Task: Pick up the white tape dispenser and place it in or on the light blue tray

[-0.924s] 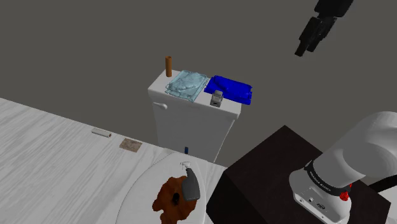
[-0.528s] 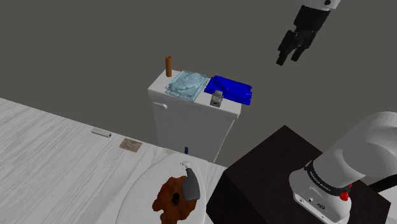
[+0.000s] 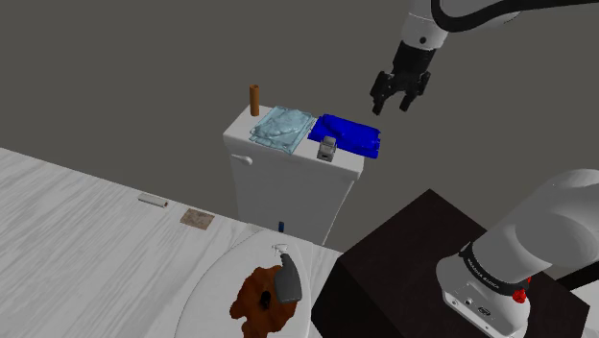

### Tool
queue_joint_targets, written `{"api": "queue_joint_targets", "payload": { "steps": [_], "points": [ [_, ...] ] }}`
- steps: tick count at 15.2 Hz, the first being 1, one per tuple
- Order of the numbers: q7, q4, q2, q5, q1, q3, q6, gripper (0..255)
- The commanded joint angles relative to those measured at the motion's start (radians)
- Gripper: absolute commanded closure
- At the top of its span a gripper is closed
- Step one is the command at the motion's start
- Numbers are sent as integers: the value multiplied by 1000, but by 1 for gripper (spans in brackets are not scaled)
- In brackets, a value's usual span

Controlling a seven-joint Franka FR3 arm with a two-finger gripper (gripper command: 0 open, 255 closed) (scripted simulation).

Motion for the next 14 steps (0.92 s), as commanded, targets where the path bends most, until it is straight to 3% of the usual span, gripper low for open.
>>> {"api": "queue_joint_targets", "payload": {
  "steps": [1,7,14],
  "points": [
    [60,-5,54,7,-4,24,63,0],
    [228,40,272,-4,-25,79,236,0],
    [434,158,548,-68,-39,104,391,0]
  ]
}}
